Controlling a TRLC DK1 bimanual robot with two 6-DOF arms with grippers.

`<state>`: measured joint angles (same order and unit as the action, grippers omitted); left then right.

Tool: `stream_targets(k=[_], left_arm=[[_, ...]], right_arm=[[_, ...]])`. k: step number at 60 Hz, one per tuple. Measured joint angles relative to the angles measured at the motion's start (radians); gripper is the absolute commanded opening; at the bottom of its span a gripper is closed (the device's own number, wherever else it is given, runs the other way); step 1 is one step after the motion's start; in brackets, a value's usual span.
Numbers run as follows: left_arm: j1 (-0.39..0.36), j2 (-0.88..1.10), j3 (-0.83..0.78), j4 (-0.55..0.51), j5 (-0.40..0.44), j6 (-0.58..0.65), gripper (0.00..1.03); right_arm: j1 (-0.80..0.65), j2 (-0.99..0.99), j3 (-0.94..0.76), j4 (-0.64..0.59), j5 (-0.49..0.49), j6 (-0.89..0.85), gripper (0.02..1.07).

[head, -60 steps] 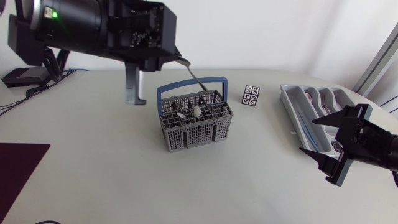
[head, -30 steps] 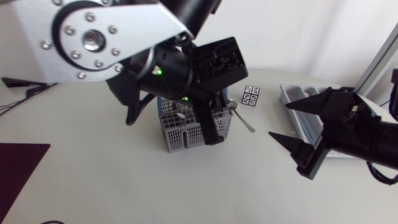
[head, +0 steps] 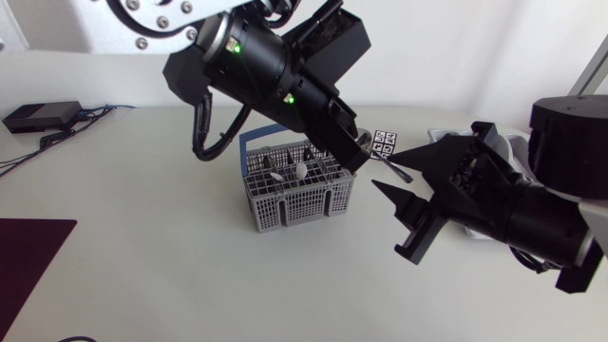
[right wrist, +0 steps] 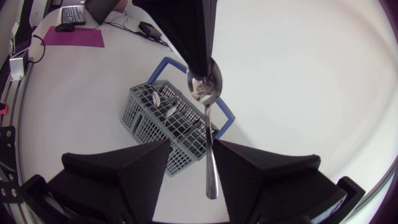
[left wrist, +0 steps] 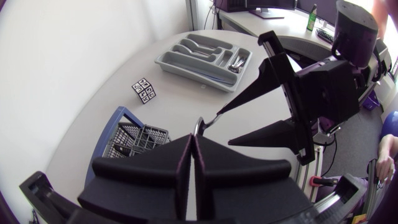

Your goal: Transfer all utensils from the basket to the drawer tray.

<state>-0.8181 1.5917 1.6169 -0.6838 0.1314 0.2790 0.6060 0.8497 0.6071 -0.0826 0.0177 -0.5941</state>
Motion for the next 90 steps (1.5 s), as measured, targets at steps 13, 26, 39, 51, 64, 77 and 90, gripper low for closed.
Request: stream_targets(k=[13,26,39,51,64,77,90], left_arm=[[0.008,0.021,0.002,-0.026,0.049,-0.026,0.05],[0.016,0.032,0.020,-0.046,0.052,-0.037,0.05],[0.018,0.032,0.026,-0.056,0.060,-0.045,0.20],[0.022,0.032,0.027,-0.040,0.070,-0.048,0.72],[0.075,0.022,0.062,0.081,-0.037,-0.027,0.99],[0.155,0.007,0.080,0.097,-0.085,0.036,0.99],[0.237,-0.009,0.064,0.151,-0.089,0.119,0.99]], right_arm=[[0.016,0.048,0.000,0.063,0.053,0.005,0.28],[0.023,0.095,0.000,0.070,0.066,0.007,0.12],[0.028,0.108,0.001,0.072,0.066,0.010,0.07],[0.026,0.108,0.001,0.072,0.043,0.011,0.07],[-0.084,0.111,-0.001,0.016,-0.136,-0.002,0.07],[-0.415,0.155,-0.020,-0.034,-0.413,-0.108,0.07],[-0.784,0.327,-0.010,-0.115,-0.617,-0.358,0.07]])
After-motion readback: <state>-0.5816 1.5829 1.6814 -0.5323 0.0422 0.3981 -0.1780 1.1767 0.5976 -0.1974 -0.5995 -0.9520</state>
